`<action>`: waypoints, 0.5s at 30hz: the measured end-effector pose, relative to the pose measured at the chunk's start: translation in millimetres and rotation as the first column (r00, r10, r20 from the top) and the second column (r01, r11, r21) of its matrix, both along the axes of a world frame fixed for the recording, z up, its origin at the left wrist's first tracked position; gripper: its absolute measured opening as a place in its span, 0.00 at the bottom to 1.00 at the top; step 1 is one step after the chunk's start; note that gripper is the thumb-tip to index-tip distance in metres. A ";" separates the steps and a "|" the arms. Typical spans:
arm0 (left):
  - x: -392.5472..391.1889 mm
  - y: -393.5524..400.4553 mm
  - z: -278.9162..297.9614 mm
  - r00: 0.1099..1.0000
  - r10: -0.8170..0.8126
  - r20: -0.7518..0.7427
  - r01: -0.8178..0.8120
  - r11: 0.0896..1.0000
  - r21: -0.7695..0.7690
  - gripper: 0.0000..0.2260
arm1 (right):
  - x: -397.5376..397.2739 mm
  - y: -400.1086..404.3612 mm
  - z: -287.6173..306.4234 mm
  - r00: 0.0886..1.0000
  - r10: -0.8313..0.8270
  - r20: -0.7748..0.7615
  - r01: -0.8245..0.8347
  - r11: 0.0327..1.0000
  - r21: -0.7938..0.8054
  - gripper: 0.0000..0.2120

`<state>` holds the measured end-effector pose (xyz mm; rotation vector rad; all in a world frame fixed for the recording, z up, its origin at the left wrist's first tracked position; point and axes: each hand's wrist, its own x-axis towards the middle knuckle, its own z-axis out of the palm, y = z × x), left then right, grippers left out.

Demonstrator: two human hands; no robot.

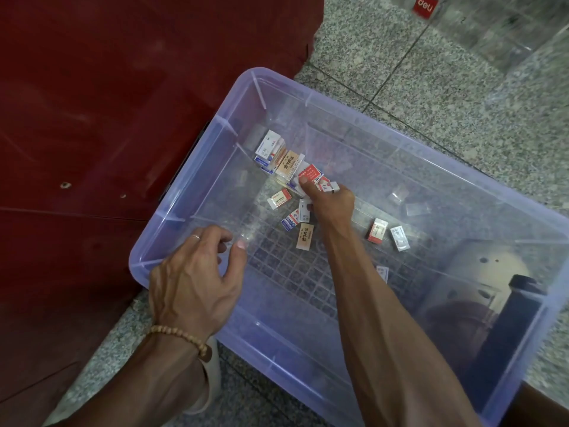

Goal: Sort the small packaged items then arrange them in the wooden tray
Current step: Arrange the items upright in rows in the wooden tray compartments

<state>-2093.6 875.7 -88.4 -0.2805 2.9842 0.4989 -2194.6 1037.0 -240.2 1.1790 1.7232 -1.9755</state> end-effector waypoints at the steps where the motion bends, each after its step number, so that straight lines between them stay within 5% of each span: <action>1: -0.1 0.2 0.1 1.000 0.001 0.002 -0.001 1.000 -0.003 0.14 | -1.1 -1.8 -1.1 1.000 0.003 0.007 -0.003 1.000 0.011 0.12; 15: 0.8 -0.2 1.1 1.000 -0.009 0.007 0.009 1.000 0.007 0.12 | 5.7 -5.3 0.5 0.996 0.005 -0.090 -0.002 0.999 0.034 0.23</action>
